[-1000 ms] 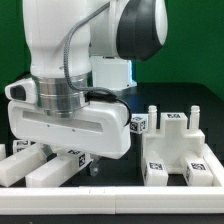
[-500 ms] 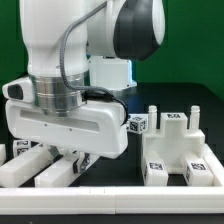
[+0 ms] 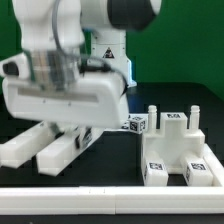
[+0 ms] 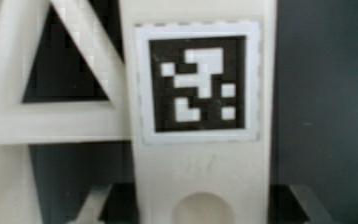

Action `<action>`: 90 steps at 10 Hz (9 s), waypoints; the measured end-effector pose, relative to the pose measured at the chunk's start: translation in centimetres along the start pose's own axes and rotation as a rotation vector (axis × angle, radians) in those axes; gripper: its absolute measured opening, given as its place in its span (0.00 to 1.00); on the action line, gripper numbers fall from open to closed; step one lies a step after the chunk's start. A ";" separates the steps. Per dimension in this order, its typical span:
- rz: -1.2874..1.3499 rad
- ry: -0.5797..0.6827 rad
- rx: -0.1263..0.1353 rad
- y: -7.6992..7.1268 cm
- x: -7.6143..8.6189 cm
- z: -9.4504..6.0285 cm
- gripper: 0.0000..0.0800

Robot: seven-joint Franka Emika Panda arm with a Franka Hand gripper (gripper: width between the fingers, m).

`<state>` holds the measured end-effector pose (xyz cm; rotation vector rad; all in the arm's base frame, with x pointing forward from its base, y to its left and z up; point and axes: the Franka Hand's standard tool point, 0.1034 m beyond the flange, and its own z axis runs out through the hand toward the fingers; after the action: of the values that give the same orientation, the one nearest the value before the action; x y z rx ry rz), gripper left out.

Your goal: Assemble chair

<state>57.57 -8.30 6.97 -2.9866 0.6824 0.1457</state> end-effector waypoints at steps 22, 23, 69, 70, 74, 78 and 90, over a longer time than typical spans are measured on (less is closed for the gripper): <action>-0.381 0.013 -0.066 -17.7 -9.7 -3.3 0.36; -0.389 0.017 -0.066 -17.6 -9.6 -3.1 0.36; -0.894 0.104 -0.020 -7.8 -15.6 -5.0 0.81; -0.914 0.120 -0.007 -6.3 -16.7 -4.1 0.81; -0.880 0.110 -0.001 -5.9 -16.9 -3.5 0.81; -0.864 0.094 -0.039 -4.2 -20.6 2.1 0.81; -0.842 0.139 -0.089 -2.3 -21.2 5.0 0.81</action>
Offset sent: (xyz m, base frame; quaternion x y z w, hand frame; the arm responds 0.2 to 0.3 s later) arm -0.0010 0.0248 0.0160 -0.0366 0.0357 0.0293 0.9983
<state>39.16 3.36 4.41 -3.0878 -0.6123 -0.0883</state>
